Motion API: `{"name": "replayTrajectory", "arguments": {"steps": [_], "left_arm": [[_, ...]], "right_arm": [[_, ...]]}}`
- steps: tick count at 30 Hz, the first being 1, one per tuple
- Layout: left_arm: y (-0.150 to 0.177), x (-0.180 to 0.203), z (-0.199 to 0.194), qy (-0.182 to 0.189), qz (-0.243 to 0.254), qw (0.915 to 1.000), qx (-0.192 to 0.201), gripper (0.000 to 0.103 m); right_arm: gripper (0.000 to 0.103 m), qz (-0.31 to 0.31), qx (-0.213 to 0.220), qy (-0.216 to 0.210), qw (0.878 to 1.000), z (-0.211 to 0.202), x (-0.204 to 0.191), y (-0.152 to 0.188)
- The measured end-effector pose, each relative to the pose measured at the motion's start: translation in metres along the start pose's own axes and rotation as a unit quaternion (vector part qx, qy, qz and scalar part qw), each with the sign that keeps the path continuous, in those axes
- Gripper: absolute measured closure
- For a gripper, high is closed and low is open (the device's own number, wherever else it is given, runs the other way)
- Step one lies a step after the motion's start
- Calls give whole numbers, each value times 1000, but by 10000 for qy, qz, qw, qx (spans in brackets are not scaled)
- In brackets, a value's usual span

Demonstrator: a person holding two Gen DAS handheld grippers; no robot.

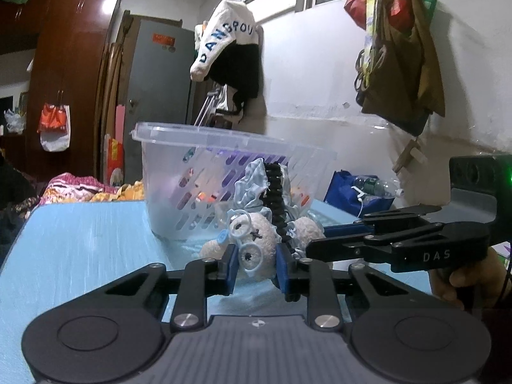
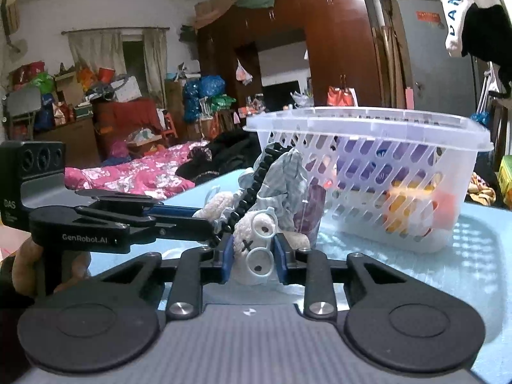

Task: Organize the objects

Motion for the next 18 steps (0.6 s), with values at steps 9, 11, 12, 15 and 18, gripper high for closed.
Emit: {"name": "replayTrajectory", "arguments": {"steps": [9,11,12,15,18], "left_arm": [[-17,16,-14,-38,252,9992,324,74],[-19,17,-16,-27,256,9990,376,74],[-21,18,-16,-27,263,9989,398,74],[-28,20,-17,-44,319,9984,457,74],[-45,24,-20,-61,403,9974,600,74]], "right_arm": [[74,-294,301,48,9991,-14,-10,-15],[74,-312,343,36,9989,-15,-11,-17],[74,-317,362,33,9988,-15,-11,-18],[74,-390,431,69,9983,-17,-11,-22],[74,-446,518,80,9976,-22,-9,-33]]}}
Point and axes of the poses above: each gripper's, at about its wrist camera, not at the fingertips, and z roughly the way its jaws point, x to its right, y to its underside, the point moved 7 cm from there along z, roughly the way its jaws point, and after that the axes turned 8 degrees about z, right-handed, at the moved point
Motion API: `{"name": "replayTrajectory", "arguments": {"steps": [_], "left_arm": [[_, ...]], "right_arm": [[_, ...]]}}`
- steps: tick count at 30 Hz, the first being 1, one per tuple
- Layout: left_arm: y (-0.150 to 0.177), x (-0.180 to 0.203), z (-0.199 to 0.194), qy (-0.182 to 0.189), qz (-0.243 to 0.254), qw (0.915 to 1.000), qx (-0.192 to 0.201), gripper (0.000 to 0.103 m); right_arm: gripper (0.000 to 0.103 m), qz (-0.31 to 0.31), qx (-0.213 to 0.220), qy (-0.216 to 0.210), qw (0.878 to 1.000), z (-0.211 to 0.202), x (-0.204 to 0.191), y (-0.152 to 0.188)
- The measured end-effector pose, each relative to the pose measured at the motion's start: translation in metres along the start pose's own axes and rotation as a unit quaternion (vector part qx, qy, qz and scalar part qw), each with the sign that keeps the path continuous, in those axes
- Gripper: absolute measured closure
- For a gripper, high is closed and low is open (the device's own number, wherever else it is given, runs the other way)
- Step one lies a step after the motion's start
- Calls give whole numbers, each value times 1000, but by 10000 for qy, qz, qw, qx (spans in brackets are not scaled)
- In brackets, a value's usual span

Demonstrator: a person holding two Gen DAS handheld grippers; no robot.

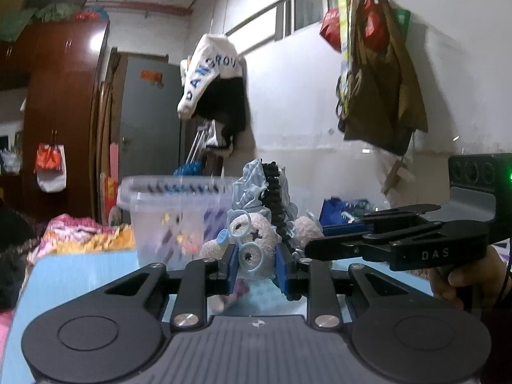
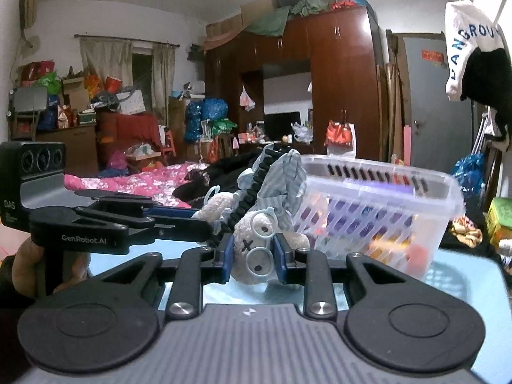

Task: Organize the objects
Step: 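Lift the plush toy and carry it toward the bed basket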

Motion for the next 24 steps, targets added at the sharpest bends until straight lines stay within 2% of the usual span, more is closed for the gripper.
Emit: {"name": "replayTrajectory", "arguments": {"steps": [7,13,18,24], "left_arm": [[-48,-1,6,-144,291,9992,245,74],[-85,-21,40,-382,314,9986,201,74],[-96,-40,71,-589,376,9975,-40,74],[-91,-75,104,-744,134,9965,-360,74]], "right_arm": [[74,-323,228,126,9991,-1,3,-46],[74,-233,211,164,9994,26,24,-82],[74,-226,83,400,9989,55,40,-94],[74,-165,-160,613,9979,97,55,-90]]}}
Point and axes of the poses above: each gripper's, at about its wrist camera, not at the fingertips, and z roughly the way its jaws point, x to its right, y to its underside, the point moved 7 cm from there along z, roughly the way its jaws point, and after that the axes turned 8 degrees about z, right-handed, at the moved point
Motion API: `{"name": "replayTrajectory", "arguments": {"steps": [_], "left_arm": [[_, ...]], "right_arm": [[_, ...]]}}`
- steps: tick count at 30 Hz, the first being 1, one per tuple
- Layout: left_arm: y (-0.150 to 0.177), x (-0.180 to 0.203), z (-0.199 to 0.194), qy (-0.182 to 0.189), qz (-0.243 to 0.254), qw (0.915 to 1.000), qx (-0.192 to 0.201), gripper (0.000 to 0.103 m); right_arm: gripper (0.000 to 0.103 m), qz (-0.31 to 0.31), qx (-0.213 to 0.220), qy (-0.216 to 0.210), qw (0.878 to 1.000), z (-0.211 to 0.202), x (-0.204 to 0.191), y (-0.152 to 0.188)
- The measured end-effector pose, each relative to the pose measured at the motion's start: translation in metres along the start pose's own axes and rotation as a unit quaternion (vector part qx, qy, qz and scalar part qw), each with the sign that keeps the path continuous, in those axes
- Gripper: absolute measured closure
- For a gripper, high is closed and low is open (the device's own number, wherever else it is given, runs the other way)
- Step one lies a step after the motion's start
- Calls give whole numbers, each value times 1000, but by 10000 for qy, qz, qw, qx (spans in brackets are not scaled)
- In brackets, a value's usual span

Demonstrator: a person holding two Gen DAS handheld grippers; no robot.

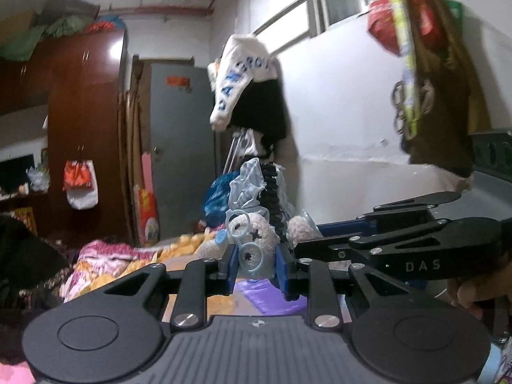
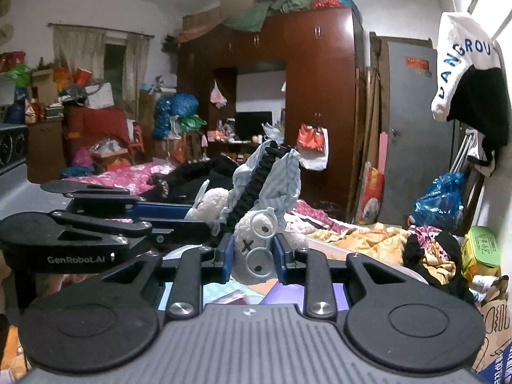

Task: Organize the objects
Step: 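Lift the plush toy and carry it toward the bed basket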

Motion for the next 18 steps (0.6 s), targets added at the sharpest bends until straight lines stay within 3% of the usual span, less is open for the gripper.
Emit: {"name": "replayTrajectory", "arguments": {"steps": [7,14,16,18], "left_arm": [[23,-16,27,-72,-297,9989,-353,74],[27,-21,30,-142,-361,9984,-405,73],[28,-22,30,-309,-234,9986,-353,69],[27,-22,28,-656,-79,9976,-218,38]], "right_arm": [[74,2,-302,239,9993,18,2,19],[74,150,-389,157,9990,14,7,21],[70,161,-420,154,9989,15,9,18],[61,152,-417,214,9988,14,11,18]]}}
Point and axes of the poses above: each gripper's, at about its wrist camera, not at the fingertips, and z roughly the way its jaws point, x to its right, y to its underside, the point moved 7 cm from there along z, roughly the way its jaws point, and after that the axes turned 8 degrees about z, right-handed, at the moved point
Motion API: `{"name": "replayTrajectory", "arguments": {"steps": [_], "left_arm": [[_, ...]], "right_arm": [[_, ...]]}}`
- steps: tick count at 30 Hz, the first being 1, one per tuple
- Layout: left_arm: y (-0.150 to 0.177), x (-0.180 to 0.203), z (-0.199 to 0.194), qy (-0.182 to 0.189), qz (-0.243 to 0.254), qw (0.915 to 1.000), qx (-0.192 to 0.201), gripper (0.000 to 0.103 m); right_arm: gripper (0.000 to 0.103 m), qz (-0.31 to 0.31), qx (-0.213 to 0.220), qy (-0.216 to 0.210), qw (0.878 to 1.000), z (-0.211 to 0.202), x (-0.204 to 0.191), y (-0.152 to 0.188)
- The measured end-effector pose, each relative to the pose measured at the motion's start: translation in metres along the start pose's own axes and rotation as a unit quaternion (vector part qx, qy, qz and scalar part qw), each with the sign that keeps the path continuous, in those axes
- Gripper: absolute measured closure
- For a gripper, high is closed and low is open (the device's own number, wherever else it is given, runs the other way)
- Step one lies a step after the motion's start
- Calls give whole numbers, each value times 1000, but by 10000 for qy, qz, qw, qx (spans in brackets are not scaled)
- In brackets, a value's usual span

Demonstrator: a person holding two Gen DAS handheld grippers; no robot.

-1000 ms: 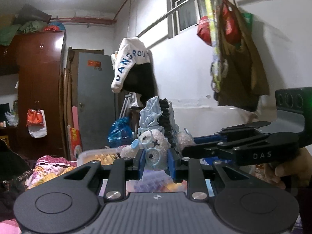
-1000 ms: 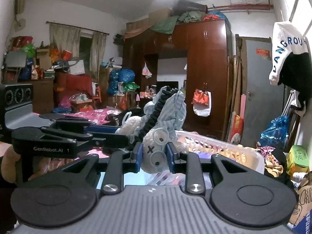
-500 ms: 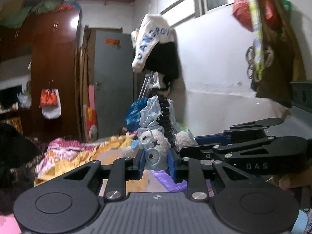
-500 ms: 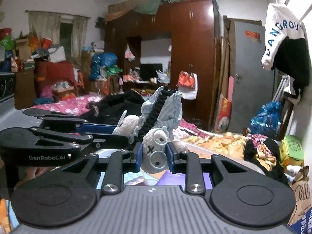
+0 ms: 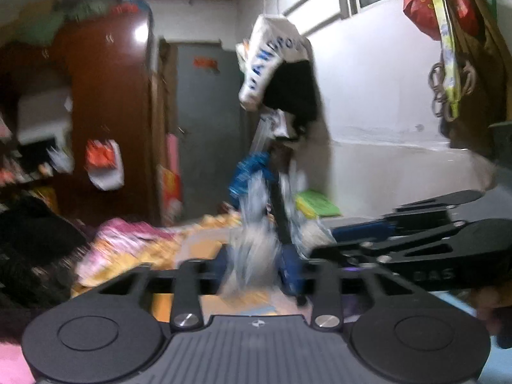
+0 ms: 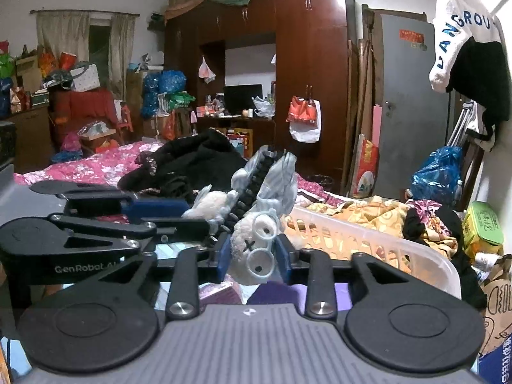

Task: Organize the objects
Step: 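Lift the plush toy and carry it toward the bed basket, then open both grippers to drop the plush toy into the bed basket, then grasp the white roll with the right gripper while the left grasps the purple pack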

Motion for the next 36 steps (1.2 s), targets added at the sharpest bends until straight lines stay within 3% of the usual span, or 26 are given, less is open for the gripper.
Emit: {"name": "replayTrajectory", "arguments": {"steps": [1,2,5,9,12,15,19,21,25,36], "left_arm": [[0,-3,-2,-154,-55,9998,64,31],[1,-6,-5,-171,-158,9996,138,24],[3,-11,-19,49,-516,9983,260,23],[18,-3,-54,-33,-524,9979,371,19],[41,5,-77,77,-691,9970,340,16],[69,12,-88,167,-831,9963,140,16],[103,24,-91,-130,-746,9969,-220,16],[109,35,-86,-53,-642,9973,-365,16],[110,55,-80,53,-432,9980,-448,16],[114,84,-64,103,-267,9969,-730,16]], "right_arm": [[57,12,37,126,9999,-2,1,-2],[45,43,88,242,9997,-6,2,-3],[0,236,321,504,9979,-23,12,-3],[0,395,592,443,9965,-62,15,11],[0,554,711,292,9955,-96,15,42],[0,850,703,299,9934,-119,12,79],[0,977,881,361,9907,-145,-5,128],[0,1040,888,202,9904,-154,-19,149],[0,562,909,325,9937,-155,-39,153],[0,472,848,-70,9953,-145,-63,175]]}}
Point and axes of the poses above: each gripper's, at about its wrist camera, not at the fingertips, and z roughly the way its jaws point, x to its right, y to its underside, the point moved 7 cm from there along z, roughly the way its jaws point, and after that the axes turned 8 degrees about z, right-handed, at the moved point
